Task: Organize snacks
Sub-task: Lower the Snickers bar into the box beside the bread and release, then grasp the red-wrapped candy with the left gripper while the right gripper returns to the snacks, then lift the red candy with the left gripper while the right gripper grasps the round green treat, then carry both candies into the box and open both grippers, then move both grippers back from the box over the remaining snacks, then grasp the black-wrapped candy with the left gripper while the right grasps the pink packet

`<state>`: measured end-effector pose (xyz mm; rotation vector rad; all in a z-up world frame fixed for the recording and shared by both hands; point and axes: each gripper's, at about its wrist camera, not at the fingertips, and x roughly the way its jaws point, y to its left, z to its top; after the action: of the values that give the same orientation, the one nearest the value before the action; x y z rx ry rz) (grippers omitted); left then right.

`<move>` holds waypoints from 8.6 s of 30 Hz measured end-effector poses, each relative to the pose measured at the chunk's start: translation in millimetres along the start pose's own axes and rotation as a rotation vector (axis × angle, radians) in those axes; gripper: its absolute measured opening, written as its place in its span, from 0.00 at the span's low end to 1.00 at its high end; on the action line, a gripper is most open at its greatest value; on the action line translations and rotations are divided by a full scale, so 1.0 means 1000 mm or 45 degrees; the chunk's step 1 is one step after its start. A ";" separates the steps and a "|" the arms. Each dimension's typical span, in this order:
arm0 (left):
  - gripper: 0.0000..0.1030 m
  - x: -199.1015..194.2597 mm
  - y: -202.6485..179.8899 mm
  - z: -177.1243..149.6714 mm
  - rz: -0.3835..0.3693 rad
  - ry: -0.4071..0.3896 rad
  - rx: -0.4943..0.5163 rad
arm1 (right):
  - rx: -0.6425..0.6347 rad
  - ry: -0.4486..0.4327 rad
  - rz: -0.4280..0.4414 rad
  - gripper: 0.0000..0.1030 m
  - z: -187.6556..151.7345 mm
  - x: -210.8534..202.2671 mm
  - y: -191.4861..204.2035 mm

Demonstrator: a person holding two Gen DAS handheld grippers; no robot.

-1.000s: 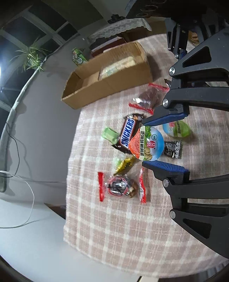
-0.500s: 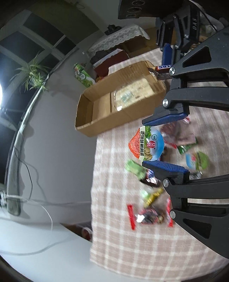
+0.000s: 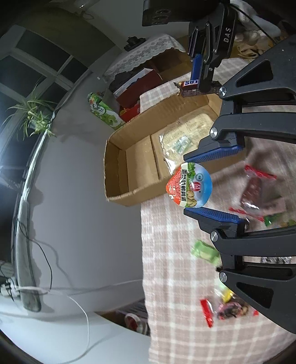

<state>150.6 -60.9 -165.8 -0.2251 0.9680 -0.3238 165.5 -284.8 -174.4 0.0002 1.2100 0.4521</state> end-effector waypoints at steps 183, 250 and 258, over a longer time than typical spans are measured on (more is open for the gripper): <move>0.30 0.067 -0.017 0.054 -0.004 0.038 0.068 | 0.045 -0.049 -0.096 0.24 0.084 0.053 -0.039; 0.40 -0.040 0.103 -0.103 0.113 0.125 -0.261 | -0.109 0.265 0.263 0.26 -0.051 0.108 0.151; 0.40 -0.029 0.101 -0.108 0.119 0.157 -0.228 | -0.060 0.275 0.139 0.25 -0.049 0.126 0.148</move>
<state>61.8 39.3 -236.3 -0.3247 1.1268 -0.1665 106.5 -119.0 -270.7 -0.0234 1.4155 0.5873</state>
